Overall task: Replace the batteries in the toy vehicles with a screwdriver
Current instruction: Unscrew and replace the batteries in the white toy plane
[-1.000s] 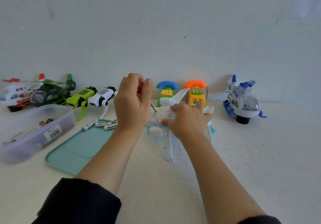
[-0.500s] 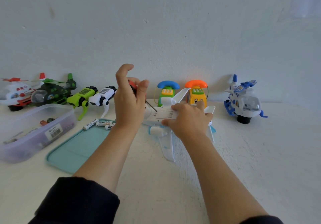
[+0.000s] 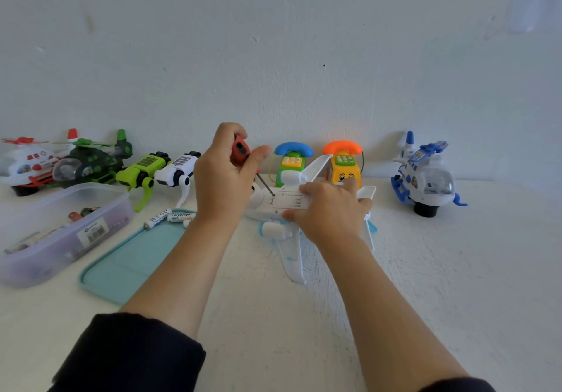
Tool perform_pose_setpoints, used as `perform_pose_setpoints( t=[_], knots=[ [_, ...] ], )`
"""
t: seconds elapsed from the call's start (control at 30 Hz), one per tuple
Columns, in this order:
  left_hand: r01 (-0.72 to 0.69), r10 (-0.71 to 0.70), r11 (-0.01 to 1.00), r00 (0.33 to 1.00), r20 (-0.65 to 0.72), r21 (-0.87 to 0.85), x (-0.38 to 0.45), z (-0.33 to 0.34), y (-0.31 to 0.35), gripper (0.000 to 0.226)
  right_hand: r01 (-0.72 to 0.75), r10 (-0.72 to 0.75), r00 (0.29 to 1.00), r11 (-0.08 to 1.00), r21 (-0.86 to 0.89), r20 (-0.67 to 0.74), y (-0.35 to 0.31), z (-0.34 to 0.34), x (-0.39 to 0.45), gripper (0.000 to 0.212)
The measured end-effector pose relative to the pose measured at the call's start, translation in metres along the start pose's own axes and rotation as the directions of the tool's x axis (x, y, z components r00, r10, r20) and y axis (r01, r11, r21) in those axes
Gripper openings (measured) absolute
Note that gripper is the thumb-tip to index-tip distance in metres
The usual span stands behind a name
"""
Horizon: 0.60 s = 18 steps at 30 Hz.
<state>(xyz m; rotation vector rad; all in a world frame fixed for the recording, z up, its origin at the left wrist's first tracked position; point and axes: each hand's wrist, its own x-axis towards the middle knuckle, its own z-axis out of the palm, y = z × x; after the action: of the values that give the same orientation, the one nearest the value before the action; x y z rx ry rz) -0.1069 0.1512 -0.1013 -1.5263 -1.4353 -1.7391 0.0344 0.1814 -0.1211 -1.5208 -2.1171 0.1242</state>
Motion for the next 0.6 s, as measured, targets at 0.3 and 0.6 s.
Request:
perform_pose_setpoints(
  t=[0.3,0.6],
  knots=[
    [0.040,-0.043,0.989,0.999,-0.020,-0.139,0.0051,-0.0026,0.0036,0.026,-0.001,0.001,1.000,1.000,-0.003,0.003,-0.0001,0.0003,0.0000,0.052],
    [0.156,-0.152,0.977,0.988,0.036,-0.147,0.0023,-0.0028,-0.0003,0.033,-0.006,0.006,1.000,1.000,-0.011,0.009,-0.0010,-0.0010,0.0004,0.053]
  ],
)
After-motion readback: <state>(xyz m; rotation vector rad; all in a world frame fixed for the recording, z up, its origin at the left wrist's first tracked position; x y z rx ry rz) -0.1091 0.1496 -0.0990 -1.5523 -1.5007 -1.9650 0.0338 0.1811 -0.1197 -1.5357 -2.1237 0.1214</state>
